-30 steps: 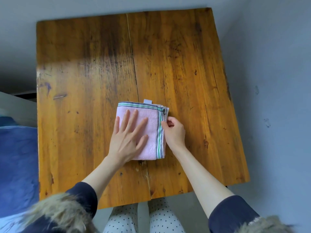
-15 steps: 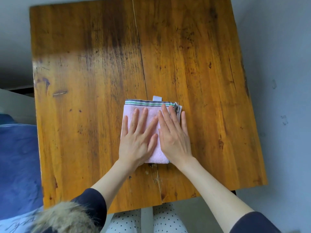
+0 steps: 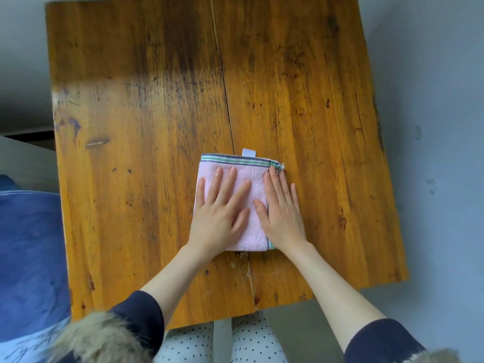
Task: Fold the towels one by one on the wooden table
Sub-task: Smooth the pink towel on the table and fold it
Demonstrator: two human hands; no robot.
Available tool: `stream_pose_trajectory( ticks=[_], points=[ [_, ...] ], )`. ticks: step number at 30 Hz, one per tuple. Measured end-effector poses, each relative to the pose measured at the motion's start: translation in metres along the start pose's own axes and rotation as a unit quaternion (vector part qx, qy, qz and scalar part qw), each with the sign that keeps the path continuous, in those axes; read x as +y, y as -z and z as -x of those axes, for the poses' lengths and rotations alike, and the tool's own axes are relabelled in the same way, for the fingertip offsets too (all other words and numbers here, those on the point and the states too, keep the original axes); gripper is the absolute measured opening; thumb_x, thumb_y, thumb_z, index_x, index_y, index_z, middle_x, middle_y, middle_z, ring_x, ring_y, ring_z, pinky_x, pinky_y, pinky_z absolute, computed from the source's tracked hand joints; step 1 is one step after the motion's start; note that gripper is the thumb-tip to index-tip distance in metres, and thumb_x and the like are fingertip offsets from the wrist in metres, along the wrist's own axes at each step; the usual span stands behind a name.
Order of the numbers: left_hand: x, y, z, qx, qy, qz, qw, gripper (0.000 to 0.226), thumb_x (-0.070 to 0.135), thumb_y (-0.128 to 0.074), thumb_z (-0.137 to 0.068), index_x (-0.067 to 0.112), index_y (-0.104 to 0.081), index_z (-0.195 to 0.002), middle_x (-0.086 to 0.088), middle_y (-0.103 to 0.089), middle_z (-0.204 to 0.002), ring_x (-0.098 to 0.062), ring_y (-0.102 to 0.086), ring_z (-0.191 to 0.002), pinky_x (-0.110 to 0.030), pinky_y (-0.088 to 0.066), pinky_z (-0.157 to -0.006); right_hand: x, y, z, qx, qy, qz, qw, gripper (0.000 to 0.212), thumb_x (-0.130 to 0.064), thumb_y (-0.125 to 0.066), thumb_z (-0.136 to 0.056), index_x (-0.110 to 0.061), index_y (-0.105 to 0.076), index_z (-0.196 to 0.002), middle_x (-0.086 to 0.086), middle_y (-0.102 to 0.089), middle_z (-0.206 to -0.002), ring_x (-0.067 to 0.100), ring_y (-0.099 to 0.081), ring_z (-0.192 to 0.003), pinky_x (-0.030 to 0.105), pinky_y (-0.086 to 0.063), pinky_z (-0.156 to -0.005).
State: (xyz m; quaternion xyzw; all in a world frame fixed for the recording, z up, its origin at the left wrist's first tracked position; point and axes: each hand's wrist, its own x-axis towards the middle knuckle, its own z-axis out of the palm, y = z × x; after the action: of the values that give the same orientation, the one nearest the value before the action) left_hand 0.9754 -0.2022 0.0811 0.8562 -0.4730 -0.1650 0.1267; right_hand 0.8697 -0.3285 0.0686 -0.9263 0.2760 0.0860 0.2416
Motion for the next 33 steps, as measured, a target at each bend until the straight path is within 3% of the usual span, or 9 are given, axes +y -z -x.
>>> stream_pose_trajectory(
  ticks=[3,6,9,12,17,20,23,25,33],
  points=[
    [-0.008,0.02,0.006,0.03,-0.004,0.118,0.993,0.046,0.014,-0.054,-0.092,0.011,-0.045,-0.137,-0.011,-0.032,-0.15,-0.03,-0.017,-0.143,-0.047,-0.017,-0.115,-0.007,0.017,0.01,0.004,-0.009,-0.081,0.997,0.052,-0.028,-0.028,-0.101,-0.02,-0.012,-0.15,-0.008,-0.003,-0.158,0.006,-0.005,-0.144,0.028,-0.012,-0.116],
    [-0.016,0.036,0.017,0.086,0.086,0.198,0.973,0.043,0.006,-0.054,-0.09,0.008,-0.046,-0.133,-0.011,-0.042,-0.139,-0.027,-0.037,-0.132,-0.039,-0.034,-0.109,-0.015,0.031,0.023,0.07,-0.131,-0.199,0.969,0.045,-0.023,-0.038,-0.099,-0.017,-0.033,-0.142,-0.004,-0.028,-0.148,0.002,-0.038,-0.121,0.023,-0.038,-0.097],
    [-0.021,0.045,0.016,0.095,0.243,0.329,0.908,0.049,0.014,-0.054,-0.092,0.015,-0.036,-0.138,-0.005,-0.044,-0.126,-0.019,-0.047,-0.115,-0.031,-0.041,-0.095,-0.016,0.039,0.018,0.055,-0.295,-0.295,0.907,0.046,-0.027,-0.046,-0.096,-0.012,-0.035,-0.138,0.006,-0.042,-0.133,0.017,-0.051,-0.11,0.025,-0.041,-0.084],
    [-0.022,0.043,0.007,0.04,0.3,0.372,0.878,0.058,0.021,-0.059,-0.09,0.014,-0.032,-0.14,-0.009,-0.047,-0.125,-0.021,-0.049,-0.11,-0.035,-0.043,-0.093,-0.015,0.04,0.008,-0.009,-0.353,-0.347,0.869,0.05,-0.032,-0.051,-0.094,-0.009,-0.037,-0.136,0.008,-0.055,-0.121,0.016,-0.054,-0.095,0.019,-0.041,-0.066],
    [-0.019,0.04,0.001,-0.006,0.318,0.355,0.879,0.056,0.022,-0.061,-0.087,0.017,-0.035,-0.136,-0.009,-0.05,-0.119,-0.024,-0.049,-0.11,-0.041,-0.044,-0.094,-0.017,0.034,0.0,-0.014,-0.368,-0.404,0.837,0.03,-0.023,-0.056,-0.091,-0.008,-0.051,-0.116,0.007,-0.063,-0.104,0.011,-0.059,-0.076,0.021,-0.04,-0.052],
    [-0.021,0.04,0.006,-0.027,0.351,0.396,0.848,0.056,0.021,-0.062,-0.086,0.022,-0.034,-0.135,-0.006,-0.053,-0.11,-0.024,-0.054,-0.101,-0.04,-0.049,-0.086,-0.016,0.034,-0.001,-0.048,-0.371,-0.421,0.826,0.025,-0.019,-0.057,-0.09,-0.004,-0.056,-0.111,0.009,-0.064,-0.103,0.015,-0.062,-0.078,0.023,-0.044,-0.054],
    [-0.019,0.038,0.02,-0.01,0.378,0.47,0.798,0.053,0.018,-0.065,-0.085,0.026,-0.038,-0.129,0.001,-0.054,-0.099,-0.015,-0.057,-0.09,-0.027,-0.048,-0.066,-0.015,0.041,-0.002,-0.096,-0.353,-0.454,0.812,0.016,-0.014,-0.055,-0.09,-0.007,-0.058,-0.105,0.007,-0.065,-0.097,0.015,-0.062,-0.077,0.024,-0.047,-0.057],
    [-0.016,0.037,0.032,-0.004,0.406,0.5,0.765,0.052,0.018,-0.066,-0.084,0.03,-0.038,-0.126,0.0,-0.055,-0.097,-0.012,-0.057,-0.086,-0.025,-0.044,-0.059,-0.014,0.047,-0.002,-0.132,-0.326,-0.448,0.822,0.013,-0.013,-0.055,-0.091,-0.009,-0.059,-0.102,0.004,-0.064,-0.093,0.013,-0.062,-0.077,0.022,-0.046,-0.056],
    [-0.006,0.018,0.076,0.048,0.476,0.568,0.669,0.044,0.014,-0.067,-0.084,0.026,-0.039,-0.117,0.002,-0.056,-0.101,-0.012,-0.059,-0.089,-0.026,-0.049,-0.061,-0.029,0.052,0.001,-0.202,-0.242,-0.359,0.878,0.008,-0.016,-0.055,-0.092,-0.014,-0.055,-0.099,-0.002,-0.06,-0.091,0.01,-0.06,-0.078,0.02,-0.043,-0.054]
  ],
)
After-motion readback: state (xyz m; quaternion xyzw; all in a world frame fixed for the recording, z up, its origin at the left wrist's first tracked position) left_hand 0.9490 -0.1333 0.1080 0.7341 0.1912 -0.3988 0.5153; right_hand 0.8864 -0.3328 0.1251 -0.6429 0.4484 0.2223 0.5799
